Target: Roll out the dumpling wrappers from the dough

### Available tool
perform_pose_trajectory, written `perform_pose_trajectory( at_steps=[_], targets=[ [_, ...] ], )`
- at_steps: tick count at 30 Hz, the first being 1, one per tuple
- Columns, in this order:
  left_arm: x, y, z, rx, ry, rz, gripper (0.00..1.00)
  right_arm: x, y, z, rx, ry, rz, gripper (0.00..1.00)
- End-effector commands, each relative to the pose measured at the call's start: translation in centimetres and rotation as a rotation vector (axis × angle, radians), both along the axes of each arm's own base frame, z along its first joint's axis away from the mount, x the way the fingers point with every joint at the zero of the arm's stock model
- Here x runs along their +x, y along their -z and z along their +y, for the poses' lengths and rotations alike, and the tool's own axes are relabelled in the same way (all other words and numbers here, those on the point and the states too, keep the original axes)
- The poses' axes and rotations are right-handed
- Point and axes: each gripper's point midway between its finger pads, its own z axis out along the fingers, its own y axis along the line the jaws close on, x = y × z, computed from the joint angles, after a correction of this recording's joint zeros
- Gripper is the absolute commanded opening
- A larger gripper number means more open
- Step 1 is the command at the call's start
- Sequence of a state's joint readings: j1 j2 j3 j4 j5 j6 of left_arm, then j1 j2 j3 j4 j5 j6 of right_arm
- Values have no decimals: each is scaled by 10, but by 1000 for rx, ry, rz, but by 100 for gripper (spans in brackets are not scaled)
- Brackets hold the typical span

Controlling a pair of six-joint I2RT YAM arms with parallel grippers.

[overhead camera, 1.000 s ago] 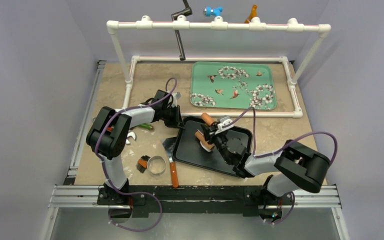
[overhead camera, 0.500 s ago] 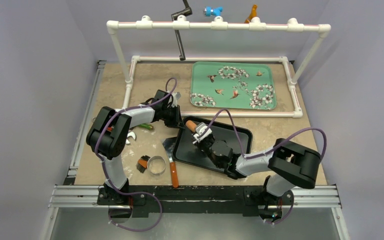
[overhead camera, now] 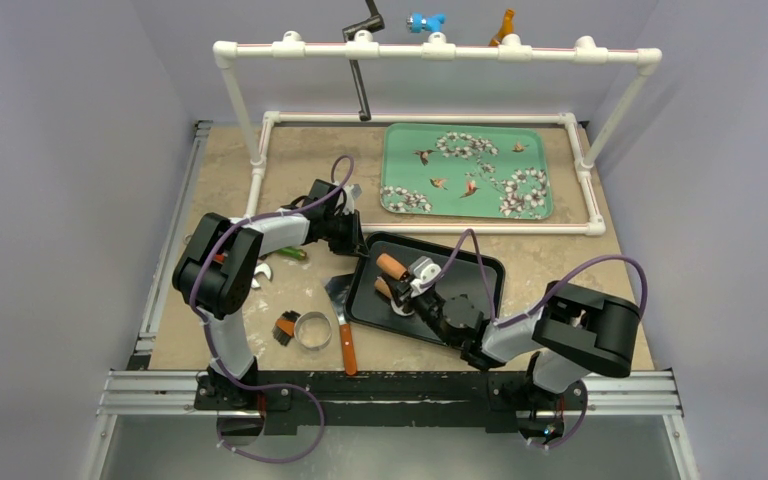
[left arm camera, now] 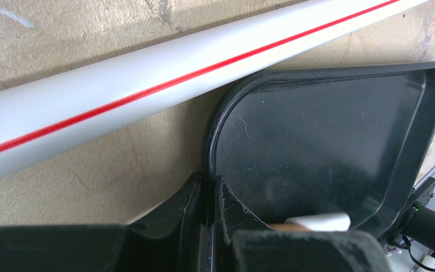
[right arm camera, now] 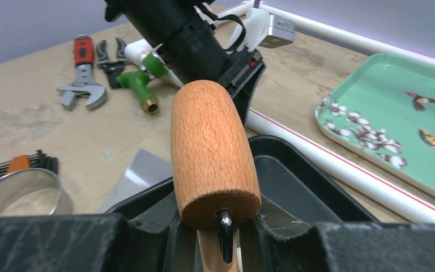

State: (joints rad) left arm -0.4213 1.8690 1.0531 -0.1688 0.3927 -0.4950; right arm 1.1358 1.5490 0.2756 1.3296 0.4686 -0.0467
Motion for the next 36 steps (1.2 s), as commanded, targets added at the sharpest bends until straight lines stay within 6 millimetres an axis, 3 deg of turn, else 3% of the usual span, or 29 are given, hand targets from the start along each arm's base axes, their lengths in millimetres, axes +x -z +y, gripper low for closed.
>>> perform_pose_trajectory(
  at_steps=[1,12,19,24,31,36],
  targets=[
    [-16,48,39,183,-69,104,0,-29,59,-3,-109,-94,174,0],
    [-16,48,39,185,-69,104,0,-37,64,1,-108,-130,200,0],
    [-16,48,39,184,-69,106,0,-40,43,15,-47,-179,185,0],
    [-16,47,39,185,-70,101,0,-39,13,20,29,-193,143,0],
    [-16,47,39,184,-70,101,0,-40,-77,44,144,-280,-3,0],
    [-15,46,39,183,-70,97,0,-34,-111,43,229,-280,-52,0]
  ],
)
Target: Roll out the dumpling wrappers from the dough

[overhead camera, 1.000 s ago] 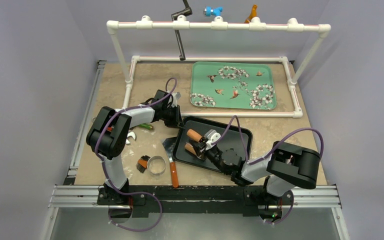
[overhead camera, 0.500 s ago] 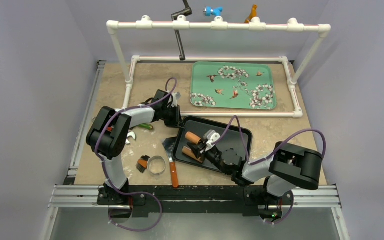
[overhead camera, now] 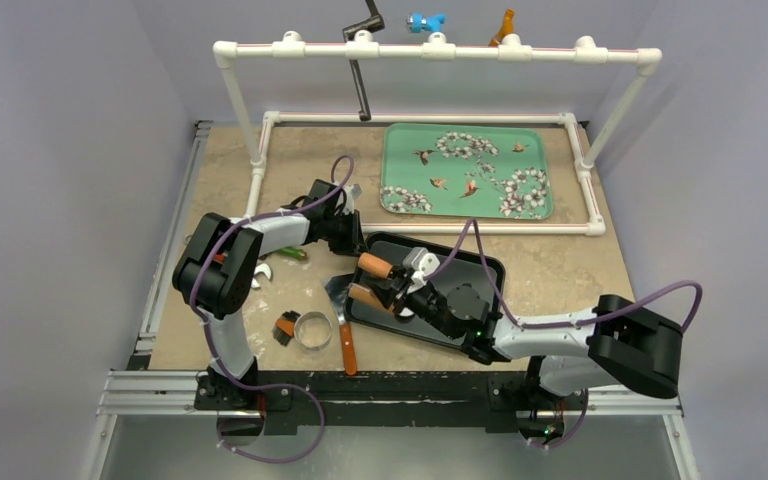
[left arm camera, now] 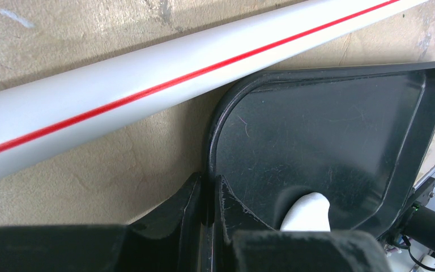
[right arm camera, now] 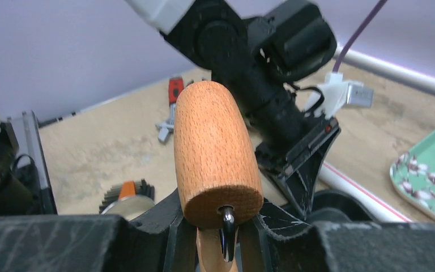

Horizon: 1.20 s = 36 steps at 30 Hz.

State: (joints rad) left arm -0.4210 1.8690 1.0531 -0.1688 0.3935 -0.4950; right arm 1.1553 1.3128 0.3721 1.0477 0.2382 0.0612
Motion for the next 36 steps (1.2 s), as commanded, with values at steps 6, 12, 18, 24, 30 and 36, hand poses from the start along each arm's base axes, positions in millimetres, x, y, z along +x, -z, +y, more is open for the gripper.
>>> perform_pose_trajectory(
  at_steps=[6,12,18,24,30,36],
  targets=[
    [-16,46,38,180,-68,99,0,35,-39,-13,34,151,-110,0],
    [-15,46,39,184,-70,97,0,64,-2,-27,-59,201,-83,0],
    [-15,47,39,184,-69,99,0,71,42,-44,-80,231,-1,0],
    [-15,46,39,184,-70,98,0,70,87,-73,-180,312,58,0],
    [-15,46,39,185,-71,98,0,64,119,-106,-193,407,101,0],
    [-15,47,41,190,-75,99,0,75,140,-124,-242,544,146,0]
  ],
)
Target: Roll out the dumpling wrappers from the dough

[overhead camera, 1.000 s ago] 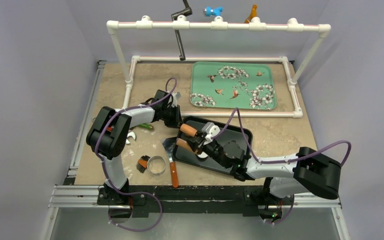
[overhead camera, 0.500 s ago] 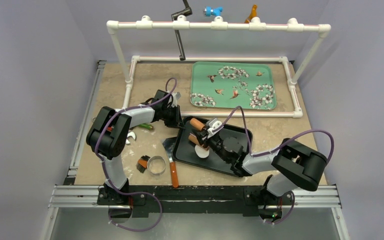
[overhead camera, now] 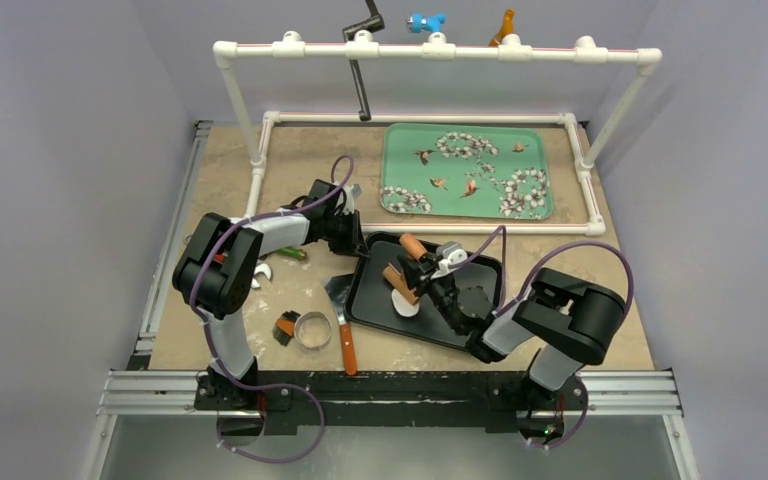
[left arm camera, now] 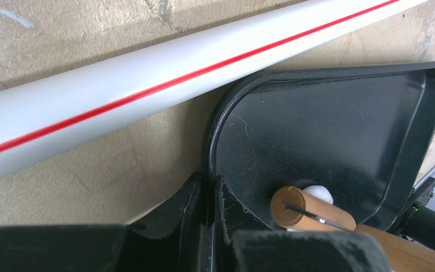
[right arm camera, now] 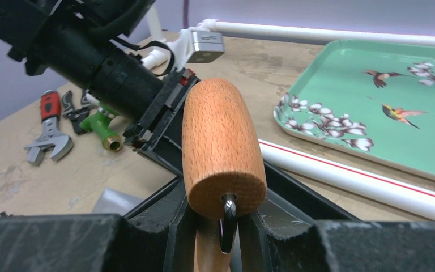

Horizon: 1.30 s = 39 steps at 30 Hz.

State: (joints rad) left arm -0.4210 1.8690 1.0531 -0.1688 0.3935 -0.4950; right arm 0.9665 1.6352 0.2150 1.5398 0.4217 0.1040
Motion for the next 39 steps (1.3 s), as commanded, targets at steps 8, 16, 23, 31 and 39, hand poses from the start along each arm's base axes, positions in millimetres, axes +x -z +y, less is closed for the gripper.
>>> perform_pose_trajectory(
  at_steps=[8,16,23,31,39],
  targets=[
    [-15,46,42,180,-83,107,0,11,92,-66,-274,315,217,0],
    [-14,46,43,177,-85,106,0,14,101,-78,-255,417,251,0],
    [-14,47,42,167,-88,116,0,18,51,-44,-205,270,151,0],
    [-14,47,41,162,-84,118,0,18,-50,23,-32,11,1,0],
    [-14,47,40,158,-81,116,0,24,-65,27,-16,23,-77,0]
  ],
)
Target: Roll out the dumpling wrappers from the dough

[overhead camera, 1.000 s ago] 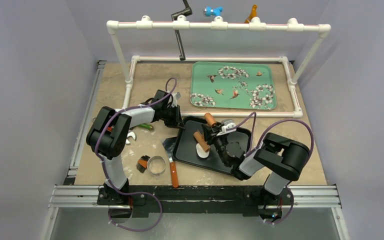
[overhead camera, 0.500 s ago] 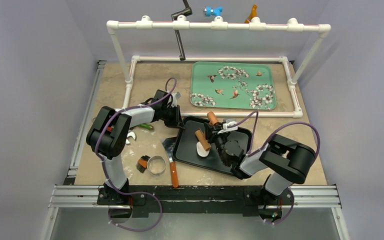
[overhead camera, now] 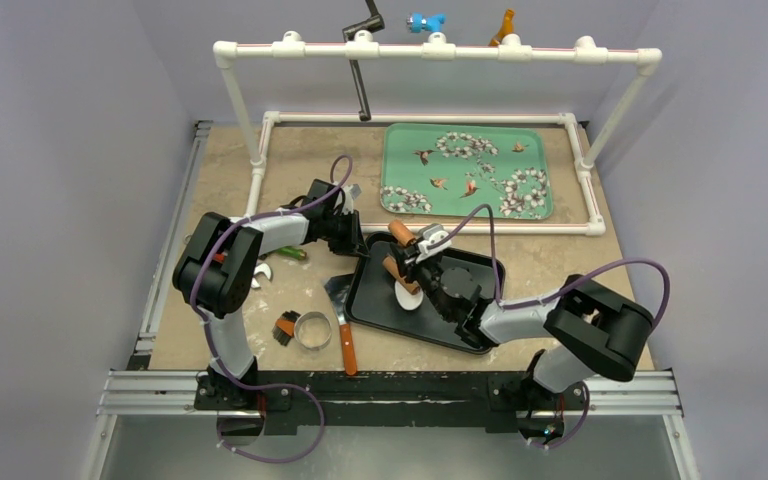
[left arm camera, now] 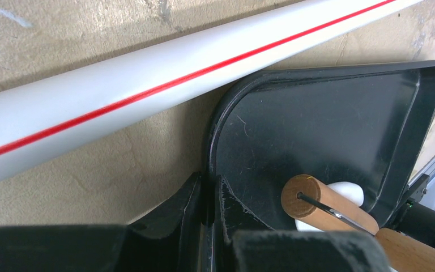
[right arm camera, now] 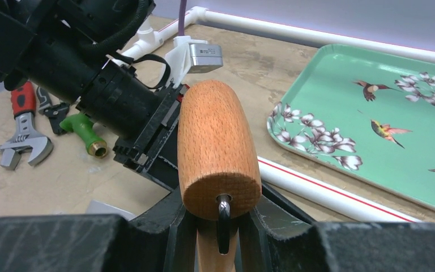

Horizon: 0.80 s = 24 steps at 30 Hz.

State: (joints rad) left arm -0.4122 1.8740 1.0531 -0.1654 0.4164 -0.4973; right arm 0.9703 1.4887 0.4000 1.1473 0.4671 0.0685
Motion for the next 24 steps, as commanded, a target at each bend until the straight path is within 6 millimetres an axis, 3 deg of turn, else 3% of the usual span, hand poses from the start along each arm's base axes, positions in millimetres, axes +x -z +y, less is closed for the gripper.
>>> perform_pose_trajectory(
  at_steps=[1,4,6,10,16,21,24],
  targets=[
    [-14,47,40,176,-81,106,0,4,-37,8,65,-23,-99,0],
    [-14,47,40,177,-81,105,0,11,-38,10,140,-68,-55,0],
    [-14,47,40,177,-80,106,0,17,-25,13,117,-56,-11,0],
    [-14,47,40,178,-80,107,0,29,14,-3,8,75,18,0],
    [-14,47,40,178,-79,106,0,25,36,7,42,30,62,0],
    [-14,47,40,178,-80,107,0,35,43,-6,-39,92,58,0],
    [-14,47,40,178,-81,107,0,35,45,-31,-26,195,70,0]
  ],
)
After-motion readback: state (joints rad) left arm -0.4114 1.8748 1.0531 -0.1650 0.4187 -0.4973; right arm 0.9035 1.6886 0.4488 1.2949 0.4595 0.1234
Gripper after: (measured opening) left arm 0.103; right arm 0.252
